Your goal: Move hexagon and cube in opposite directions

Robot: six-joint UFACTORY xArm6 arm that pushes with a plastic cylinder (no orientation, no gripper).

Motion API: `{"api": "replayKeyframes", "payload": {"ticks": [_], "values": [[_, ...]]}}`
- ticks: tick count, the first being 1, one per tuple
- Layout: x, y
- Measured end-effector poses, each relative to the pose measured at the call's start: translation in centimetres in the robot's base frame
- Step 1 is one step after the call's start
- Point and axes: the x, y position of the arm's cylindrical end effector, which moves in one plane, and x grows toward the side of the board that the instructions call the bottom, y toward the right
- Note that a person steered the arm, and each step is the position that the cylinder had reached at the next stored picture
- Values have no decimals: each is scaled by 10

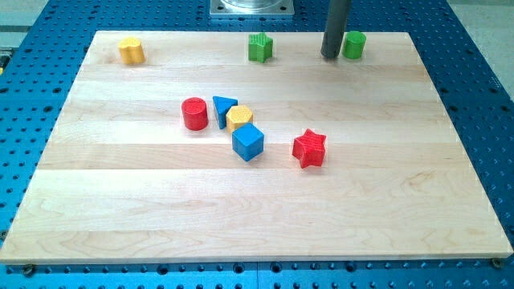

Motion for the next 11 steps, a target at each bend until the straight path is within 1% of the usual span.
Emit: {"api": "replayKeyframes", "payload": {"ticks": [1, 2, 3, 4, 5, 6, 7, 8, 9, 10, 11], "values": [[52, -8], [103, -30], [136, -94], [164, -131], [184, -148], [209, -221], [209, -244], [212, -243], [203, -278], [206, -335], [216, -342]]}}
